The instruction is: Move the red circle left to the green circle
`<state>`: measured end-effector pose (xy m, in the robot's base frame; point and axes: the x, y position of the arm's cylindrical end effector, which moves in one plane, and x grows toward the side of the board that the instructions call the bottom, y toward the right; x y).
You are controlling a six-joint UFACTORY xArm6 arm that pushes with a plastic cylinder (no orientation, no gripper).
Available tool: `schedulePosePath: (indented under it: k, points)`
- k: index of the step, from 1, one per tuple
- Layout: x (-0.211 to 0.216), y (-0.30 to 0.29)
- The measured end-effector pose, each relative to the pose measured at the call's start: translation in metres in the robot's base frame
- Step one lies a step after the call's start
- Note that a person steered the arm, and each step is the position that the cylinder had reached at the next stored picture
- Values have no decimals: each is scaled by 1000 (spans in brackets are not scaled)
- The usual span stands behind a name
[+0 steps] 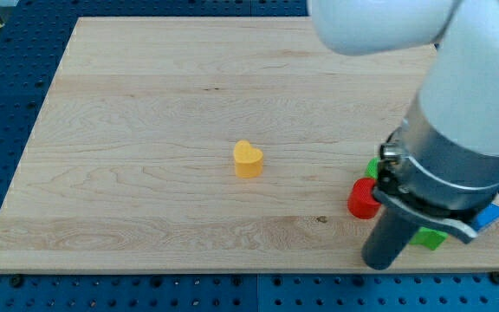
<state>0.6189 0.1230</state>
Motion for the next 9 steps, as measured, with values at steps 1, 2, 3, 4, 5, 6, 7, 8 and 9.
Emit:
schedulePosePath:
  k: [1,2,3,4,5,6,7,8,9]
  points:
    - [0,1]
    - [-14,2]
    - [-32,2]
    - [-38,10]
    - [-49,10]
    - [-55,10]
    - [-55,10]
    - [-64,10]
    - [-79,10]
